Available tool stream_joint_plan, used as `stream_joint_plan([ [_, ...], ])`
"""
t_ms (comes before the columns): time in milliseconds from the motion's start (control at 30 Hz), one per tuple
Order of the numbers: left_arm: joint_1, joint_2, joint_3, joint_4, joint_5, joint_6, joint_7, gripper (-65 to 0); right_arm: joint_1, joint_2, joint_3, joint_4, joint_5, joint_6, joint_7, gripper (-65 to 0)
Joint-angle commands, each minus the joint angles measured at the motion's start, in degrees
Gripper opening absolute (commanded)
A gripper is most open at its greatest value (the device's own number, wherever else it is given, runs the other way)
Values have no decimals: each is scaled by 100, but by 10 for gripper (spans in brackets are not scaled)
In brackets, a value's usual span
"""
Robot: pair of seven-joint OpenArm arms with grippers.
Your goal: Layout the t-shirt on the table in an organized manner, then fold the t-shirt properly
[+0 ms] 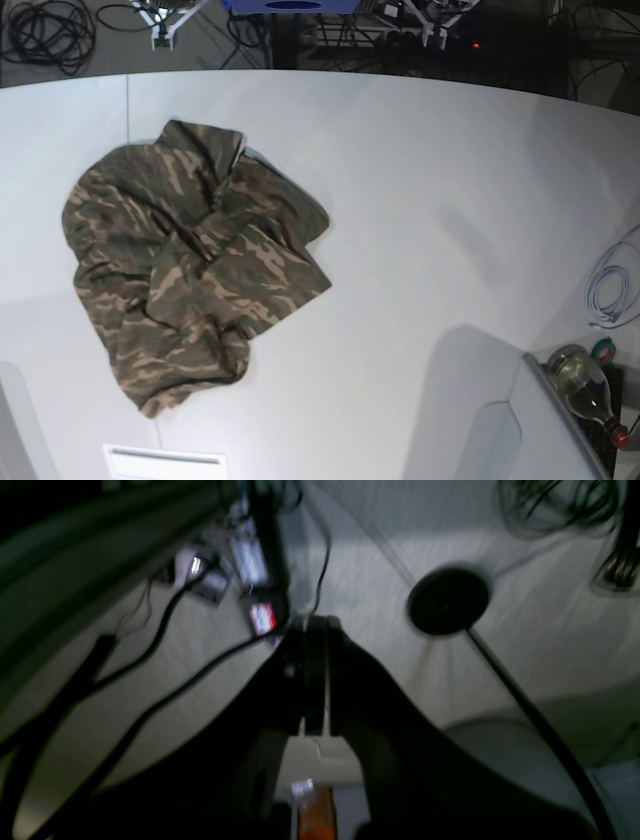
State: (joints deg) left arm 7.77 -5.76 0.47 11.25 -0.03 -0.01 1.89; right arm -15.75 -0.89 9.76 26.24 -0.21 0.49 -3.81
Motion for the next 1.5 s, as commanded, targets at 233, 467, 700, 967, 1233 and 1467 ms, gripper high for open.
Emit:
stream_joint_plan([
  [233,212,-79,19,-30,25,32,-413,-650,58,137,13,-395,-1,-10,192,-644],
  [467,370,-88,19,-30,25,32,-791,-650,23,137,57,-395,8,-10,219,-644],
  [700,414,-97,19,58,-1,32,-791,-650,-65,137,66,-369,16,-10,219,-645],
  [967,2120,-413,-51,2783,-27,32,-739,-650,-1700,75,83,2497,34,-45,-608,-645],
  [1233,3623,-897,-60,5227,-45,32,-510,-650,-2975,-276,892,5548,8,-10,-1970,-645],
  [1467,4388,-1160,-473,7961,-432,32,712,-650,-3318,-311,936,7095,25,-27,-2146,-647],
])
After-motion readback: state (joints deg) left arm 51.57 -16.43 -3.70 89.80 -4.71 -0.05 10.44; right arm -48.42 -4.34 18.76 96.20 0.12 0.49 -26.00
